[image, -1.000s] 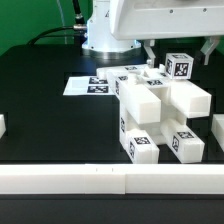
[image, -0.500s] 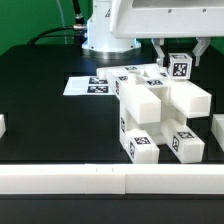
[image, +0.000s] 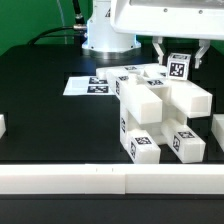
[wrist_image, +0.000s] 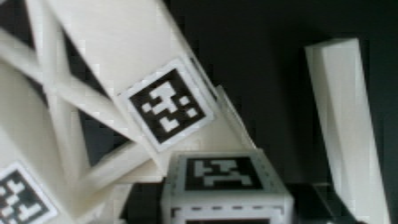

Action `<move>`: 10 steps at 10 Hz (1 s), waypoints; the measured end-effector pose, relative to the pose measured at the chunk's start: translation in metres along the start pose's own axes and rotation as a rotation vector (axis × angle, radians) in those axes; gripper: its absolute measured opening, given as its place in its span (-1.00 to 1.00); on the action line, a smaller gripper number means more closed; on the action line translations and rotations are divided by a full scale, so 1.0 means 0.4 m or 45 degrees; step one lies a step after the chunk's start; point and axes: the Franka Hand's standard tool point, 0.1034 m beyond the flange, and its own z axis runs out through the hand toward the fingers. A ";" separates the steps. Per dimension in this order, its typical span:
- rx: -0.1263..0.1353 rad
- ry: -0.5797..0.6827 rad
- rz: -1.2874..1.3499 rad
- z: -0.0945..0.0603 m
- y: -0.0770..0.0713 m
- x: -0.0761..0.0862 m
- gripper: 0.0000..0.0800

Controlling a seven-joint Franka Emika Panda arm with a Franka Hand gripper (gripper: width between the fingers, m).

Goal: Assemble chair

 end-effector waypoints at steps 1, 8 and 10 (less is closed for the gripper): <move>0.010 0.000 0.069 0.000 -0.002 0.001 -0.29; 0.044 -0.013 0.728 0.000 -0.013 0.000 -0.28; 0.045 -0.016 0.882 0.000 -0.016 -0.001 -0.28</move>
Offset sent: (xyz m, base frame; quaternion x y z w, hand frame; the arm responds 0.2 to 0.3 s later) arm -0.0029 -0.0027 -0.0005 0.0036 -0.0032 0.2195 0.9756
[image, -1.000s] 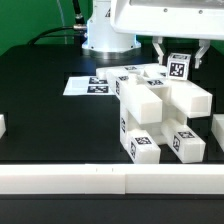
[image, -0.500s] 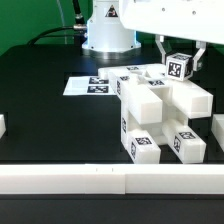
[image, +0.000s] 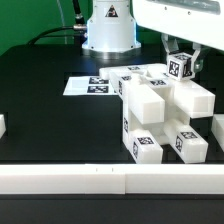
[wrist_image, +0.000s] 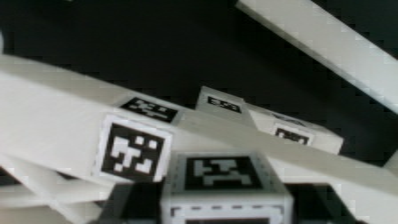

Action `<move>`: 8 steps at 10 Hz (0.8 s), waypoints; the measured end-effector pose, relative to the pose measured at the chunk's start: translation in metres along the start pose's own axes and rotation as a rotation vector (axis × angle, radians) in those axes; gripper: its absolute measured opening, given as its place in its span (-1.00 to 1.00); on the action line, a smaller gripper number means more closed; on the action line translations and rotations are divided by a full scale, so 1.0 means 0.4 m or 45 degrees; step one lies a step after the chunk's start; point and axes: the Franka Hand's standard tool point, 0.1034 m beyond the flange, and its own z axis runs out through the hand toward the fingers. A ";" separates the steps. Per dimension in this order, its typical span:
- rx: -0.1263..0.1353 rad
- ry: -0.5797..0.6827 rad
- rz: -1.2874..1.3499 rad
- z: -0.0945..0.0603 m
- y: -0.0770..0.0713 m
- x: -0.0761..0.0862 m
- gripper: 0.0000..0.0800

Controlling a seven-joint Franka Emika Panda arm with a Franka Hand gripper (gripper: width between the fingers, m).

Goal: Assemble chair

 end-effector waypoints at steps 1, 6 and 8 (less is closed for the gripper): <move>0.000 0.000 0.009 0.000 0.000 -0.001 -0.28; -0.012 -0.003 -0.242 0.002 0.002 -0.004 0.60; -0.012 -0.005 -0.444 0.002 0.003 -0.004 0.62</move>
Offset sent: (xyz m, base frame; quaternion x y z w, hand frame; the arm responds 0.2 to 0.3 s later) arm 0.0000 0.0000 0.0000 0.0000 0.0000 0.0000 1.0000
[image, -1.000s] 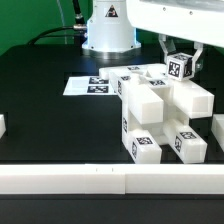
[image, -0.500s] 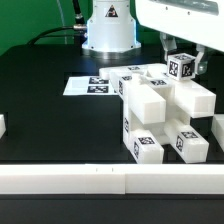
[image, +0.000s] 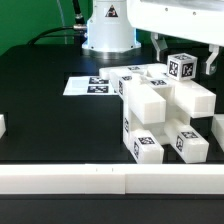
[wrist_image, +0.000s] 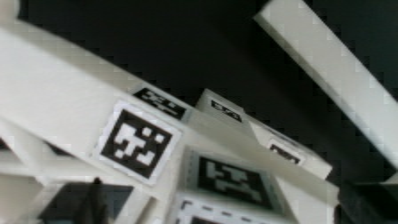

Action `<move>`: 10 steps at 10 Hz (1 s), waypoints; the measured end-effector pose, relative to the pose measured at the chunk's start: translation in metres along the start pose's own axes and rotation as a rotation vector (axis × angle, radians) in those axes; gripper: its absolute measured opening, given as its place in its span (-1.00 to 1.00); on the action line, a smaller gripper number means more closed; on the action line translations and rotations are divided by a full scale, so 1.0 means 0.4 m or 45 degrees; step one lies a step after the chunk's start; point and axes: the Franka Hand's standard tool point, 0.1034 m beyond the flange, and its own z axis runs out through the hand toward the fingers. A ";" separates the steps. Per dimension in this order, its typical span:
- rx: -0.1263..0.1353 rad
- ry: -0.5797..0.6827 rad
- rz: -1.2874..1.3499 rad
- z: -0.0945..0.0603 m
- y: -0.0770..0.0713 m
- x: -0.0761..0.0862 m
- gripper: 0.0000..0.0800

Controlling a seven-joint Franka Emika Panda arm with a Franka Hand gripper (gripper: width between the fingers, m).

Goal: Assemble chair

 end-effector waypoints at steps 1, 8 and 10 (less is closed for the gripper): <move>0.000 0.000 -0.095 0.000 0.000 0.000 0.62; -0.001 0.017 -0.828 -0.001 -0.003 0.005 0.62; -0.013 0.027 -1.031 -0.002 -0.003 0.008 0.62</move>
Offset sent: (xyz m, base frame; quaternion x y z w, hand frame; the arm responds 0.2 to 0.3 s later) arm -0.0040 -0.0053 -0.0010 -0.0244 0.0083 -0.1779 0.9837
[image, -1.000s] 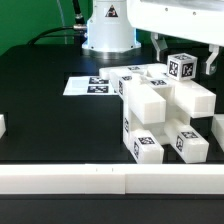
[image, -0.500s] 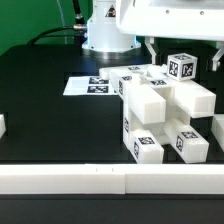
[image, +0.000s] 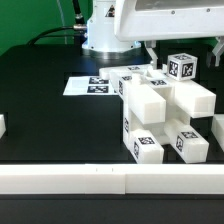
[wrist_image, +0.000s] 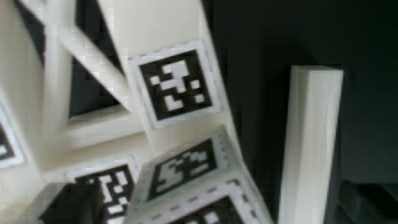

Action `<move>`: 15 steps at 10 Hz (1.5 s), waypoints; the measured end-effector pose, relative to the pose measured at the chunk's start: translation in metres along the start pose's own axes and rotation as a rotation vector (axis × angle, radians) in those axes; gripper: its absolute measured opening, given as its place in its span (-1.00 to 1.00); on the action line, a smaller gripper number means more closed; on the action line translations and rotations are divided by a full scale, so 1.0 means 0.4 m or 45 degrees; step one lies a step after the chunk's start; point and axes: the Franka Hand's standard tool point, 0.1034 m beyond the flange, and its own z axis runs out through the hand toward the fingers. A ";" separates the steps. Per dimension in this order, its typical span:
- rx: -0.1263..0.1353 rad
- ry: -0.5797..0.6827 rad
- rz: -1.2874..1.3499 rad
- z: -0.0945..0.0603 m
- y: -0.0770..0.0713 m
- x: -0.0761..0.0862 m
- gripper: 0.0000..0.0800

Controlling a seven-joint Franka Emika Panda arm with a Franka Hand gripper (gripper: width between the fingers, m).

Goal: Assemble chair

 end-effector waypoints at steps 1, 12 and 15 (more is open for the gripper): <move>-0.013 0.003 -0.144 -0.001 0.004 0.002 0.62; -0.012 0.015 -0.159 -0.002 0.013 0.007 -0.29; -0.011 0.016 0.144 -0.001 0.012 0.007 -0.28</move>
Offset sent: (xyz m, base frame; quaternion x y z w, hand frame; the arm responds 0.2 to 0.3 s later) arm 0.0010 -0.0015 0.0000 0.0015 0.0095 -0.1995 0.9798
